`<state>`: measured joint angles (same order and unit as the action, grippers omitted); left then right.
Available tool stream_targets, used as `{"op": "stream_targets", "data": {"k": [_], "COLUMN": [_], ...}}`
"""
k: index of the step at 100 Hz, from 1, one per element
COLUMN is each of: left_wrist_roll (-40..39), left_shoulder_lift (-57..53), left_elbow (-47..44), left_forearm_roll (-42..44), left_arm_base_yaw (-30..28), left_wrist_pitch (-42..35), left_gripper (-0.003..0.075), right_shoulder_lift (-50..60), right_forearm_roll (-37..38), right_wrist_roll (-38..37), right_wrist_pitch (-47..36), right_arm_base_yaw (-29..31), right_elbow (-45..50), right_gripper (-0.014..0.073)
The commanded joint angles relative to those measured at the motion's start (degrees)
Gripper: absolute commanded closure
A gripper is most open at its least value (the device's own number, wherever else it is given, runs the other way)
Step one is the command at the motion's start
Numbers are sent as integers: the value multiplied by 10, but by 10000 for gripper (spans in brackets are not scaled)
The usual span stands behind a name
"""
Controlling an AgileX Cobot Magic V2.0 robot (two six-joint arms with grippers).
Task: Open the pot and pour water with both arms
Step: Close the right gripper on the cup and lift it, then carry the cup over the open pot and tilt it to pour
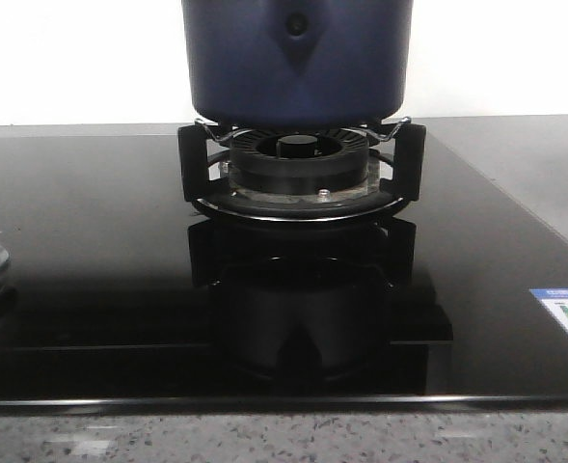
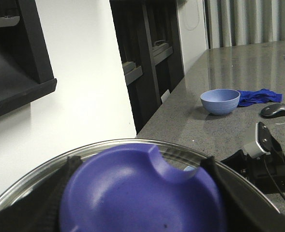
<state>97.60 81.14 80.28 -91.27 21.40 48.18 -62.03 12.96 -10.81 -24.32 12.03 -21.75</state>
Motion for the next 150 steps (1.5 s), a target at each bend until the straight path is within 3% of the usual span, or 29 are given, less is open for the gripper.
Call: {"op": "stream_targets", "data": {"k": [1,54,67,98,134,150], "left_wrist_roll": [-4,-4,-4,-4,-4,-4], "left_shoulder_lift": [-24,-24,-24,-24,-25,-26], "left_elbow": [21,21,21,21,21,21], "left_forearm_roll": [-49,-49,-49,-49,-49,-49], "left_arm_base_yaw": [-1,-1,-1,-1,-1,-3], "left_wrist_pitch": [1,1,1,2,9,9], "left_gripper": [386,386,386,386,386,386], "right_shoulder_lift": [-12,-154,-167,-167,-49,26], "right_forearm_roll": [-3,-4,-4,-1,101,143], "right_wrist_roll": [7,7,7,7,7,-7], "right_wrist_pitch": [-81,-279,-279,-292,-295,-236], "right_arm_base_yaw": [5,5,5,5,4,-10], "right_elbow": [-16,-16,-16,-14,-20,-60], "right_gripper": [7,9,38,327,338,338]}}
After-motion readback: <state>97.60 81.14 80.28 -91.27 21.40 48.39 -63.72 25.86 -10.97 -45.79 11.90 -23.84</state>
